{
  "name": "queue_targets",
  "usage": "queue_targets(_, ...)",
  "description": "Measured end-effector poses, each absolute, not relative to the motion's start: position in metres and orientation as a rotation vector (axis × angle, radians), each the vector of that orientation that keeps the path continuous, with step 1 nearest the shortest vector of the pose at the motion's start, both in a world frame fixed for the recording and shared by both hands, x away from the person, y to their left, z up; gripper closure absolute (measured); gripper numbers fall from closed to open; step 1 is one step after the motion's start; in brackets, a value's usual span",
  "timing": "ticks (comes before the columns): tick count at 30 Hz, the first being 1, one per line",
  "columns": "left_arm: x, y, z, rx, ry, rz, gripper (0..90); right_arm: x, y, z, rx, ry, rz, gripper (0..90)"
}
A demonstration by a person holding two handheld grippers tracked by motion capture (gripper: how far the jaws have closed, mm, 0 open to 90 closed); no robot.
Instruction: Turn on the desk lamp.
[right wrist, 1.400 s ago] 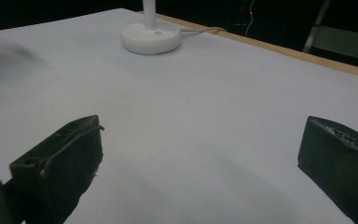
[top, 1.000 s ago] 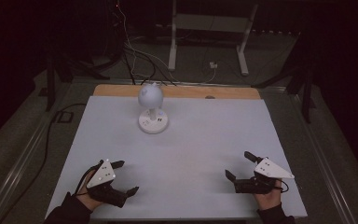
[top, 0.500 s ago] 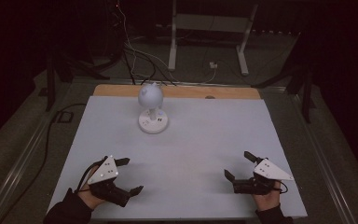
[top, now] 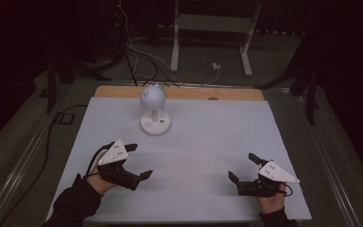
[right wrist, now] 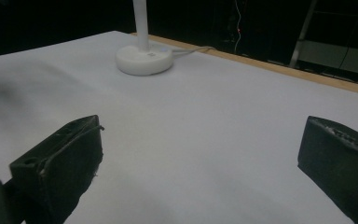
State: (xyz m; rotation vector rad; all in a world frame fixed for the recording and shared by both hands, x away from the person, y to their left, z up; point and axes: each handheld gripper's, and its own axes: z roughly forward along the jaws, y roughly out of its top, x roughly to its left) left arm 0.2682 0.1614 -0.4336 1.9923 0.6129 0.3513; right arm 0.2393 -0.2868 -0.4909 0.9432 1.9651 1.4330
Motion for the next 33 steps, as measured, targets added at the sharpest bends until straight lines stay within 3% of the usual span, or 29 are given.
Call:
queue_targets(27, 0.327, 0.124, -0.436, 1.886, 0.845, 0.49, 0.3, 0.24, -0.289, -0.492, 0.959, 1.958, 1.45, 0.0)
queue_targets(33, 0.334, 0.116, -0.44, 1.866, 0.873, 0.471, 0.3, 0.241, -0.289, -0.492, 0.959, 1.96, 1.45, 0.0)
